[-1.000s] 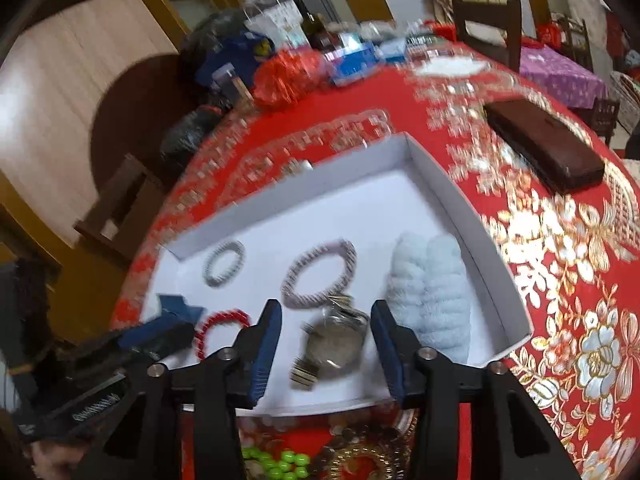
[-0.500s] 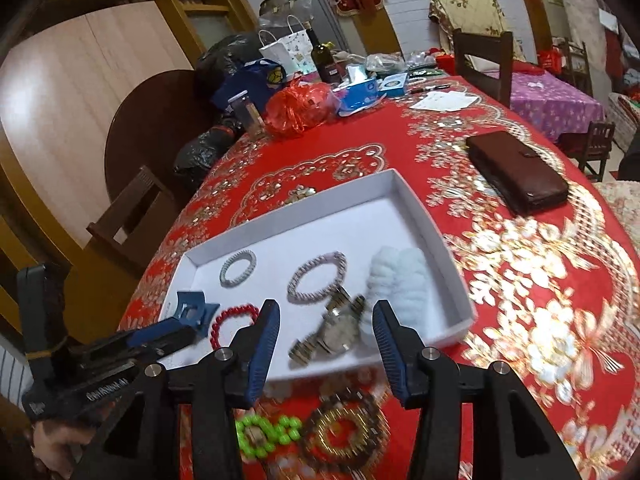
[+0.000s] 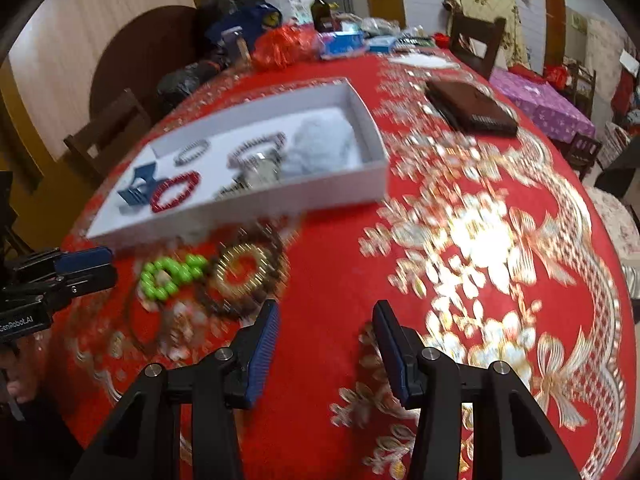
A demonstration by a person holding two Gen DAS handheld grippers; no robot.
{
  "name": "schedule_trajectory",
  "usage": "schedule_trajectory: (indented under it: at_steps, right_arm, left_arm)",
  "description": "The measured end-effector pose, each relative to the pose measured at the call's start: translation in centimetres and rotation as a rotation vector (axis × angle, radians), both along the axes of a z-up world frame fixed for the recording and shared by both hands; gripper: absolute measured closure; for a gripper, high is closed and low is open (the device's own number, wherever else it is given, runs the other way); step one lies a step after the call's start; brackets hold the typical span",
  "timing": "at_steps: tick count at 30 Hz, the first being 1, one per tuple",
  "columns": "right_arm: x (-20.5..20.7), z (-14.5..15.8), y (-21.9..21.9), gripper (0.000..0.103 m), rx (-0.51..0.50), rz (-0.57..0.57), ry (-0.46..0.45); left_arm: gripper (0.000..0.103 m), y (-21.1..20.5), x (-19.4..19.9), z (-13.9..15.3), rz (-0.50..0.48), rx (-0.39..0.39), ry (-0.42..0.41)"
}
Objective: Organize jewelry
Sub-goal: 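Open both grippers over the tray and withdraw toward the loose jewelry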
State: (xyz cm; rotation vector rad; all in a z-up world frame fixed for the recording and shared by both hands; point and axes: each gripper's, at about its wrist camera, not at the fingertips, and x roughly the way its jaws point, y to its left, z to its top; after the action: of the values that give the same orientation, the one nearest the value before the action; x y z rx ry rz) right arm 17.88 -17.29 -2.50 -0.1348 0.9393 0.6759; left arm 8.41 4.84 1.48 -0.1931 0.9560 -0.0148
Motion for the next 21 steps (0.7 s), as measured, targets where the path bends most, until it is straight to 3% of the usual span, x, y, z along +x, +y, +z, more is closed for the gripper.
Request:
schedule_trajectory:
  at_steps: [4,9,13,14,15,16,18,21]
  right_arm:
    - [0.0,-0.1,0.3,0.056,-0.010,0.009,-0.012]
    - [-0.5,-0.3,1.7,0.039,-0.049,0.039,-0.046]
    - [-1.4,-0.7,2.7,0.028,-0.104,0.085,-0.095]
    - [-1.5,-0.8,2.9,0.025,-0.115,0.098,-0.106]
    - [-1.6,-0.9,3.0,0.024,-0.120,0.105,-0.112]
    - [-1.6,-0.9,3.0,0.022,-0.116,0.105,-0.110]
    - [-1.6,-0.9,3.1,0.021,-0.119,0.106,-0.110]
    - [-1.5,-0.8,3.0,0.021,-0.119,0.107,-0.102]
  left_arm:
    - [0.065,-0.4,0.4,-0.5,-0.002,0.003,0.003]
    - [0.065,-0.3,2.1,-1.6,-0.005,-0.049,0.022]
    - [0.066,-0.9,3.1,-2.6,-0.030,-0.008,0.027]
    - [0.070,-1.0,3.0,-2.7,-0.035,0.001,0.026]
    - [0.087,-1.2,2.9,-2.6,-0.053,-0.012,0.027]
    - [0.095,-1.4,2.8,-2.4,-0.076,-0.025,0.027]
    - [0.095,-1.9,2.4,-1.9,-0.092,-0.003,0.007]
    - [0.095,-1.8,1.8,-0.6,-0.091,-0.034,-0.034]
